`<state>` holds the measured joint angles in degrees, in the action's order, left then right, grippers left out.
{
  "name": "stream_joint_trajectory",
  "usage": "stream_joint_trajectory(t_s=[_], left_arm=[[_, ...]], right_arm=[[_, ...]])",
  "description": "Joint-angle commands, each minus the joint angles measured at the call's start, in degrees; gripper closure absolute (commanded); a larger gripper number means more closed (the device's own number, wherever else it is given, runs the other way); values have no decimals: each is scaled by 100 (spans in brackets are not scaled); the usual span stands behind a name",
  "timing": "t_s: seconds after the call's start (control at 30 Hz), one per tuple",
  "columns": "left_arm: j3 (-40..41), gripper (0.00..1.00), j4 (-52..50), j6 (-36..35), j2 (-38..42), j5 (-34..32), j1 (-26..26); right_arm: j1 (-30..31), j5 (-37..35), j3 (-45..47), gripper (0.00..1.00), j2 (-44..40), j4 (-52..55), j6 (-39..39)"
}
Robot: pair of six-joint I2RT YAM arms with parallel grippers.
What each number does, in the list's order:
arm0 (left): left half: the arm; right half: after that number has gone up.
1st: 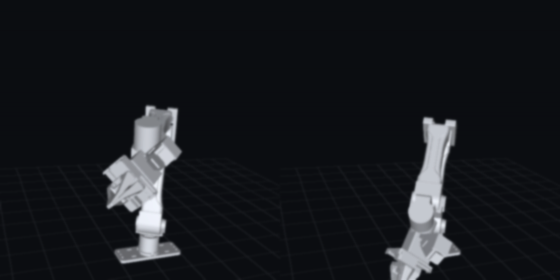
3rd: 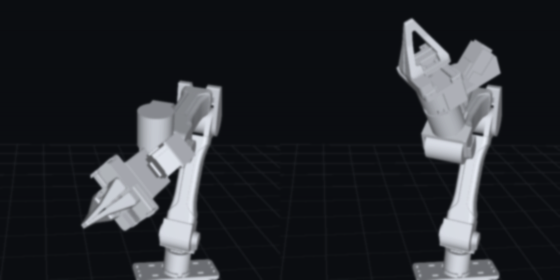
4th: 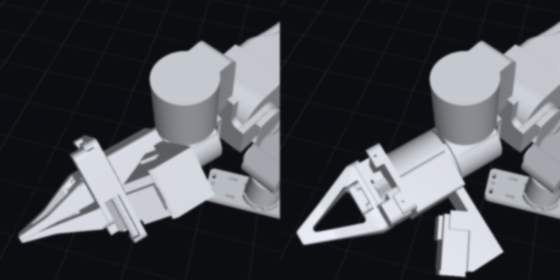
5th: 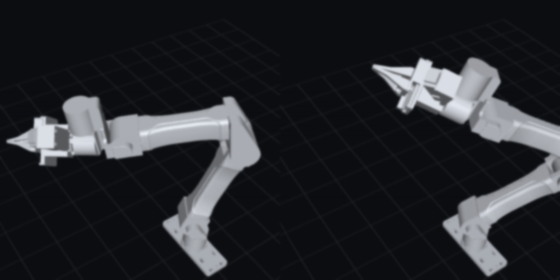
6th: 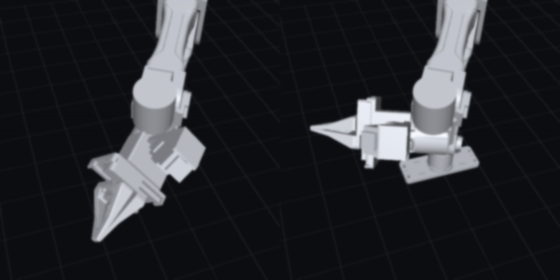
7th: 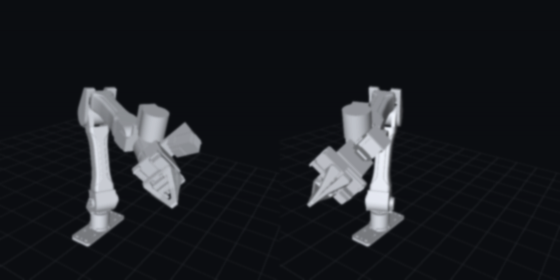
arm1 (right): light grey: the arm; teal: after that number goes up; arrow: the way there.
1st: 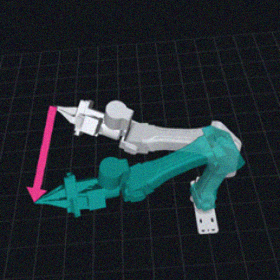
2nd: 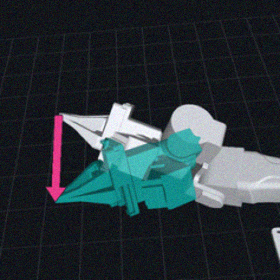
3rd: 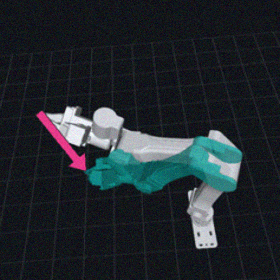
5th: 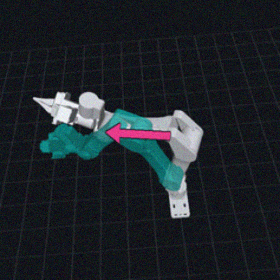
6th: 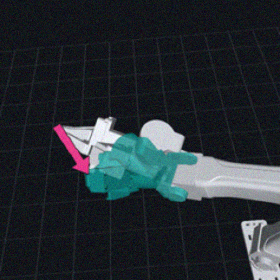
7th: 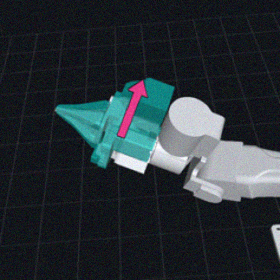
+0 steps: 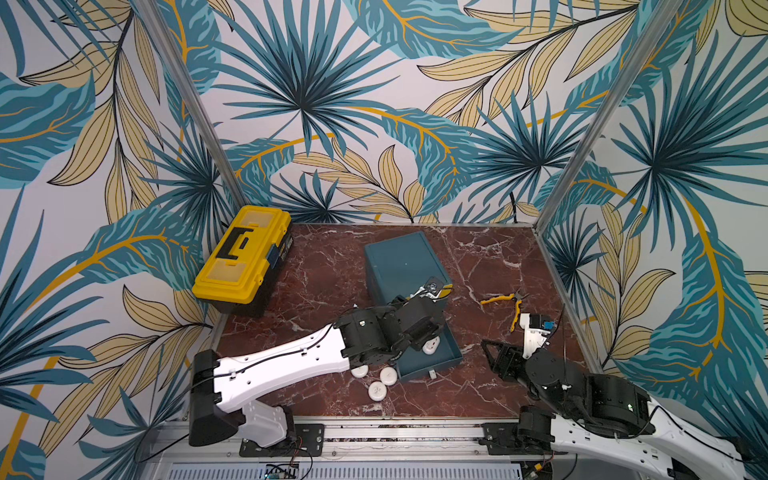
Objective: Put the bluetooth earphones in the drawer according to color
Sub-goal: Pick up the Bluetooth earphone from the center of the board.
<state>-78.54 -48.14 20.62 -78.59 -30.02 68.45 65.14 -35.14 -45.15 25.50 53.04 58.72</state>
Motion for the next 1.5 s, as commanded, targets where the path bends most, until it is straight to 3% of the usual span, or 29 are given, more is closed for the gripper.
stream_joint_trajectory(t_s=[0.0, 0.13, 0.27, 0.53, 0.7, 1.47], left_arm=[[623, 34, -1700, 1130, 520, -255, -15], [1113, 31, -2698, 2002, 946, -44, -16], [1576, 27, -2725, 2383, 968, 131, -65], [2917, 19, -775, 2108, 658, 1418, -699], [3115, 18, -45, 1900, 17, 2149, -928], [3288, 16, 163, 1499, -555, 2290, -1619]], right_arm=[[22, -81, 53, 44, 8, 74, 17], [12, -74, 5, 44, 67, 67, -9], [17, -99, -70, 44, 181, 58, -59], [16, -27, -119, 44, 241, 54, -58], [16, -15, -108, 44, 193, 50, -28], [16, -113, -89, 44, 132, 51, -62]])
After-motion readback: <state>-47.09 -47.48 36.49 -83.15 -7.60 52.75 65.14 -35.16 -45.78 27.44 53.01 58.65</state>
